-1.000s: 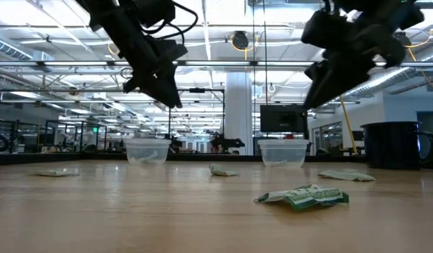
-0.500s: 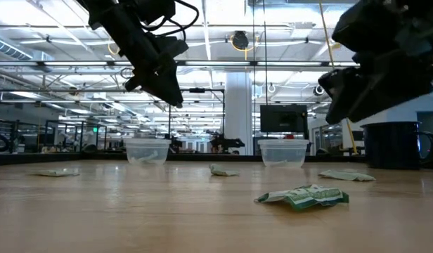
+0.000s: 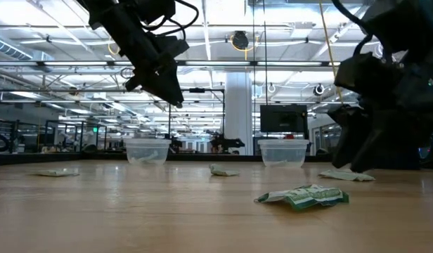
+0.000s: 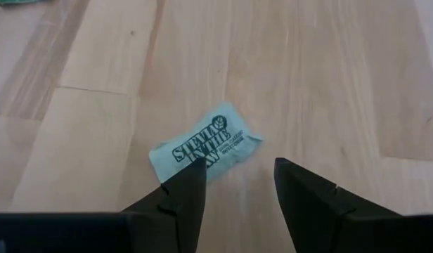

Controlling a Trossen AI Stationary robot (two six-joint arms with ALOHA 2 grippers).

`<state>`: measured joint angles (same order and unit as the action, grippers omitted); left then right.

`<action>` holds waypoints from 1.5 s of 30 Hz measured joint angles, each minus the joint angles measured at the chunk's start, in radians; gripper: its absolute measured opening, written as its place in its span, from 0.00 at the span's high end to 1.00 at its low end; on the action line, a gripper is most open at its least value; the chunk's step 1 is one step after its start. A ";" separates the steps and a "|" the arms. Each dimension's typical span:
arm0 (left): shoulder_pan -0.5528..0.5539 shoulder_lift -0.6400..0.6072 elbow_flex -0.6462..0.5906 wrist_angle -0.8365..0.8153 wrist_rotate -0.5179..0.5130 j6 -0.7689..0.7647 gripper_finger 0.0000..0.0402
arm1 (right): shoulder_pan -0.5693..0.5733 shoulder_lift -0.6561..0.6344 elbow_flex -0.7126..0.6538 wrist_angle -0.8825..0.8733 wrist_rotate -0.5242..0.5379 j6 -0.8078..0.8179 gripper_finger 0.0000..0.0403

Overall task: Pick and place items into bin
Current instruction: Put the truvia packet into the right transparent bin

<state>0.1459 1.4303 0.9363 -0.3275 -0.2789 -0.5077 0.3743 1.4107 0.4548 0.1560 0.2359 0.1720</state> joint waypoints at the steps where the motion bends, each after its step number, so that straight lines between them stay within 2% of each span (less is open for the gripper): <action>1: 0.000 0.000 0.000 0.001 -0.003 0.000 0.75 | -0.001 0.012 -0.004 0.024 0.000 -0.001 0.60; 10: 0.000 0.000 0.000 0.014 -0.010 0.001 0.75 | -0.002 0.072 -0.021 0.139 0.003 -0.003 0.61; 22: 0.000 0.000 0.000 0.019 -0.010 0.006 0.75 | -0.010 0.020 -0.022 0.233 0.024 -0.068 0.61; 34: 0.000 0.000 0.000 0.043 -0.010 0.007 0.75 | -0.034 0.121 -0.021 0.244 0.022 -0.030 0.61; 40: 0.000 0.000 0.000 0.042 -0.010 0.007 0.75 | -0.034 0.123 -0.021 0.240 0.022 -0.040 0.62; 45: 0.000 0.000 0.000 0.042 -0.010 0.007 0.75 | -0.034 0.123 -0.020 0.229 0.022 -0.051 0.68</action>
<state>0.1459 1.4303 0.9367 -0.2855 -0.2893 -0.5011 0.3401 1.5333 0.4347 0.3851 0.2575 0.1211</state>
